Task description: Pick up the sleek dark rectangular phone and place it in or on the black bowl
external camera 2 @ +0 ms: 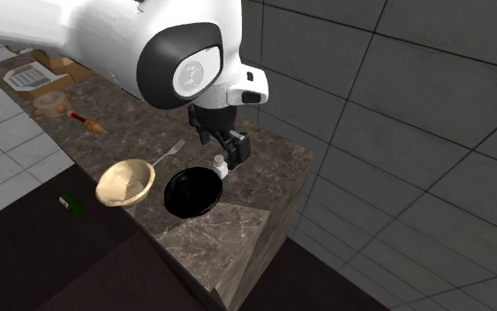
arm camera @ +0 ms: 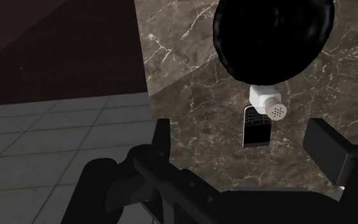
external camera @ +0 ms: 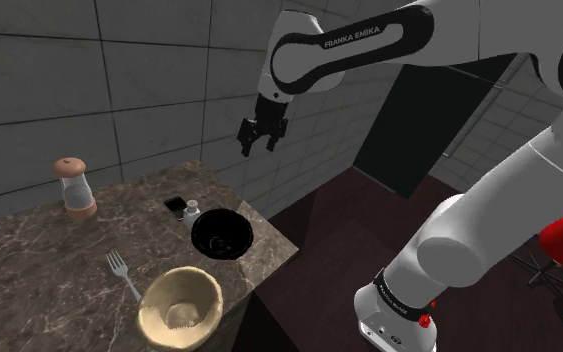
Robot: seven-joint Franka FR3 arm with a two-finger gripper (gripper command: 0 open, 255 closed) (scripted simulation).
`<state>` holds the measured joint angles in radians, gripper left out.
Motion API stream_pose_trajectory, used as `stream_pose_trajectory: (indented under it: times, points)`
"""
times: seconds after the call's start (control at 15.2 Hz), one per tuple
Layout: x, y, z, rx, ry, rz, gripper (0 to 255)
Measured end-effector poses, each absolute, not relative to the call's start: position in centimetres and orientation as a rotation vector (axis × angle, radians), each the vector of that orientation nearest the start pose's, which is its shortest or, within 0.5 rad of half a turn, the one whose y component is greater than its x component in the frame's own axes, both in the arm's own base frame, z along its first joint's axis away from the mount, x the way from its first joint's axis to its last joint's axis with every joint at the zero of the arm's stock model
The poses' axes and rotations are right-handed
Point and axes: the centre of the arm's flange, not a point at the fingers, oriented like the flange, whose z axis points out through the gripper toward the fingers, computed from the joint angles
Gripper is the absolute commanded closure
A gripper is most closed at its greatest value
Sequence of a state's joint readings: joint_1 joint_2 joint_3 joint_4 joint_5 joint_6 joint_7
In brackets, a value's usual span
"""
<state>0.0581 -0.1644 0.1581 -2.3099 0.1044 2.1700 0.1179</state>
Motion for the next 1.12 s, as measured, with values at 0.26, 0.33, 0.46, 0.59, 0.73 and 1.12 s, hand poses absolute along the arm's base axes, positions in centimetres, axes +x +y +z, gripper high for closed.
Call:
stream_pose_trajectory:
  times: [0.26, 0.33, 0.46, 0.59, 0.73, 1.12]
  points:
    - [50.7, 13.3, 37.3, -3.077, -0.108, -0.009, 0]
    - [51.3, 13.7, 36.3, -3.077, -0.12, -0.006, 0]
    - [52.8, 14.6, 34.4, -3.077, -0.145, -0.001, 0]
    - [54.4, 15.5, 32.7, -3.076, -0.169, 0.004, 0]
    - [55.7, 17.0, 30.8, -3.075, -0.193, 0.01, 0]
    - [59.9, 20.1, 24.6, -3.072, -0.266, 0.026, 0]
